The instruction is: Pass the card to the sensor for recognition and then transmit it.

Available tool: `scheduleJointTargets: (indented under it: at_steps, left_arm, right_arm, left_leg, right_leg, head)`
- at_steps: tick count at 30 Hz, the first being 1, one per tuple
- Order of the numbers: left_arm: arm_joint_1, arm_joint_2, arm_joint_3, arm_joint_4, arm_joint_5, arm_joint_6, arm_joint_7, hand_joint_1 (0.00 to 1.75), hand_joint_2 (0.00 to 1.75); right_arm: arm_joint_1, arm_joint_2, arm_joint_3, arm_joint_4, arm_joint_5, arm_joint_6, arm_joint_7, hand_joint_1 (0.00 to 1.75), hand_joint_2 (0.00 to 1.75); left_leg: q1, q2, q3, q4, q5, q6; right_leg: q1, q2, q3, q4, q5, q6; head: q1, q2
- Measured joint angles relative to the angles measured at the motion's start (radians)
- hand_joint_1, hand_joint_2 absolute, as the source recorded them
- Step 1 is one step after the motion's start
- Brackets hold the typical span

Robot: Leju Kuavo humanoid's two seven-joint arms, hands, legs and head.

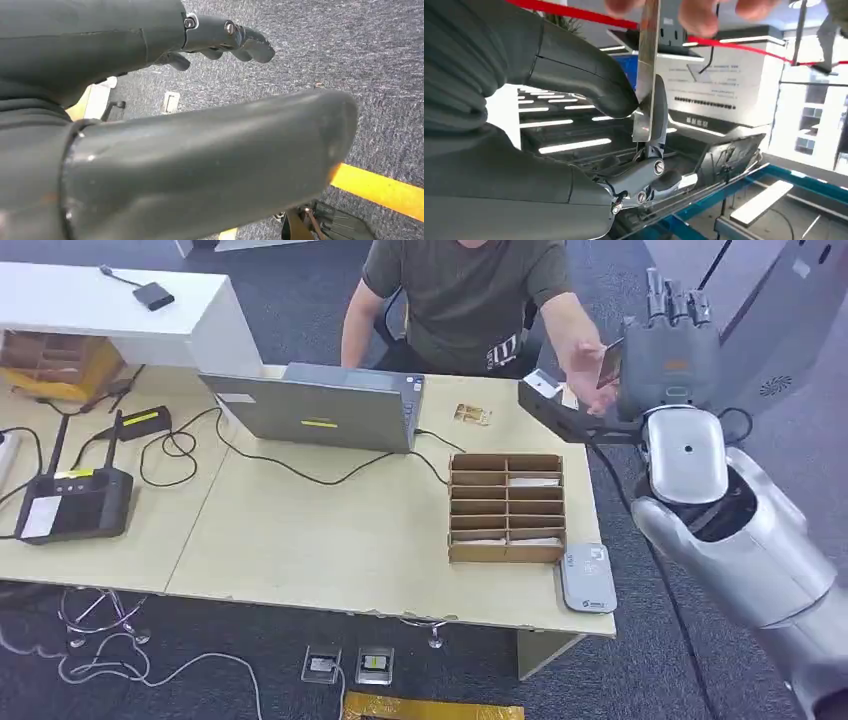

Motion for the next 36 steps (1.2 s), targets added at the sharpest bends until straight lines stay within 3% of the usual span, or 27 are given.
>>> scheduleJointTargets:
  at_steps: [10,32,33,34,35,36]
  left_arm:
    - [0.000,-0.005,0.002,0.000,0.020,0.001,0.000,0.00,0.00]
    - [0.000,-0.010,0.010,0.000,0.031,-0.002,0.000,0.00,0.00]
    - [0.000,-0.010,0.012,0.000,0.032,-0.002,0.000,0.00,0.00]
    - [0.000,-0.010,0.015,0.000,0.034,-0.002,0.000,0.00,0.00]
    - [0.000,-0.010,0.016,0.000,0.035,-0.002,0.000,0.00,0.00]
    - [0.000,-0.010,0.016,0.000,0.038,-0.002,0.000,0.00,0.00]
  right_arm:
    - [-0.002,0.046,0.050,0.059,-0.107,-0.071,-0.006,1.75,1.75]
    - [0.003,0.061,0.110,0.125,-0.119,-0.085,-0.005,1.75,1.75]
    - [0.004,0.061,0.110,0.128,-0.121,-0.087,-0.005,1.47,1.75]
    - [0.004,0.062,0.110,0.130,-0.122,-0.090,-0.006,0.58,1.75]
    - [0.004,0.063,0.111,0.133,-0.122,-0.092,-0.007,0.00,1.75]
    - [0.004,0.064,0.111,0.136,-0.122,-0.095,-0.008,0.00,1.75]
  left_leg:
    - [0.000,0.000,0.000,0.000,0.000,0.000]
    - [0.000,0.000,0.000,0.000,0.000,0.000]
    - [0.000,0.000,0.000,0.000,0.000,0.000]
    - [0.000,0.000,0.000,0.000,0.000,0.000]
    - [0.000,0.000,0.000,0.000,0.000,0.000]
    - [0.000,0.000,0.000,0.000,0.000,0.000]
  right_leg:
    - [0.000,-0.001,0.000,0.000,0.000,0.000]
    - [0.000,-0.001,0.000,0.000,0.000,0.000]
    - [0.000,-0.001,0.000,0.000,0.000,0.000]
    - [0.000,-0.001,0.000,0.000,0.000,0.000]
    - [0.000,-0.001,0.000,0.000,0.000,0.000]
    - [0.000,-0.001,0.000,0.000,0.000,0.000]
  head:
    - [0.000,0.000]
    - [0.000,0.000]
    - [0.000,0.000]
    - [0.000,0.000]
    - [0.000,0.000]
    - [0.000,0.000]
